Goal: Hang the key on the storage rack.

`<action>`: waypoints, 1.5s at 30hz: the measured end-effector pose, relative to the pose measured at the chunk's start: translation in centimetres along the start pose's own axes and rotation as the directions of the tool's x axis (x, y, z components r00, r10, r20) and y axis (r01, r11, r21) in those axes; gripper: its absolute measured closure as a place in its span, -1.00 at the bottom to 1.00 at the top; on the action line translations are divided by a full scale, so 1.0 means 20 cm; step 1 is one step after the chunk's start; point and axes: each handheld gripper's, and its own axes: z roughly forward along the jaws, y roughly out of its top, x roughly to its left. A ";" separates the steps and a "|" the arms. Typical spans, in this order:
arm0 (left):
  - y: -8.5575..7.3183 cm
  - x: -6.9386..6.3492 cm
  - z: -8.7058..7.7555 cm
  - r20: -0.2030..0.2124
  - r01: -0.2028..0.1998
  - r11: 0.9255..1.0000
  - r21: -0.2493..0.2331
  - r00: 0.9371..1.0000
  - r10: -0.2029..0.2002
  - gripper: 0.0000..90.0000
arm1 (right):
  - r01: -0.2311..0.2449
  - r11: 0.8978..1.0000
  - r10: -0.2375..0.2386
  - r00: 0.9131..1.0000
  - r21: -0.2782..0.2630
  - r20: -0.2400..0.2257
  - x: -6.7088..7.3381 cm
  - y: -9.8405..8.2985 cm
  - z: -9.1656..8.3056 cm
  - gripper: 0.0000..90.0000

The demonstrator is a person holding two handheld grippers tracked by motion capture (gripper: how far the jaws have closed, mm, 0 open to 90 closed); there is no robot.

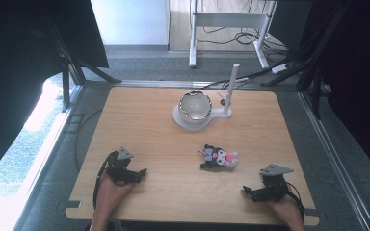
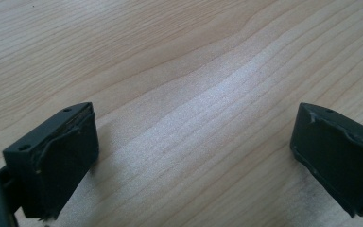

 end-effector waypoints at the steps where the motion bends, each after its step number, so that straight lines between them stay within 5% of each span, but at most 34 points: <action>1: 0.00 0.00 0.00 0.000 0.000 1.000 0.000 1.000 0.000 -0.96 | 0.000 1.000 0.000 1.000 0.000 0.000 0.00 0.00 0.00 -1.00; 16: 0.00 0.00 0.00 -0.001 0.000 1.000 0.001 1.000 0.000 -0.96 | 0.010 1.000 -0.010 1.000 0.001 -0.012 -0.01 0.00 0.00 -1.00; 23: 0.00 0.00 0.00 -0.001 0.000 1.000 0.001 1.000 0.000 -0.96 | 0.027 0.998 -0.025 0.999 0.057 -0.025 -0.01 0.04 0.00 -1.00; 31: 0.00 0.00 0.00 0.000 0.000 1.000 0.000 1.000 0.000 -0.96 | 0.128 0.977 -0.124 0.992 0.171 -0.035 -0.02 0.13 0.00 -1.00; 45: 0.00 0.00 0.00 0.000 0.000 1.000 0.000 1.000 0.000 -0.96 | 0.192 0.948 -0.178 0.981 0.255 -0.076 -0.07 0.25 0.01 -0.94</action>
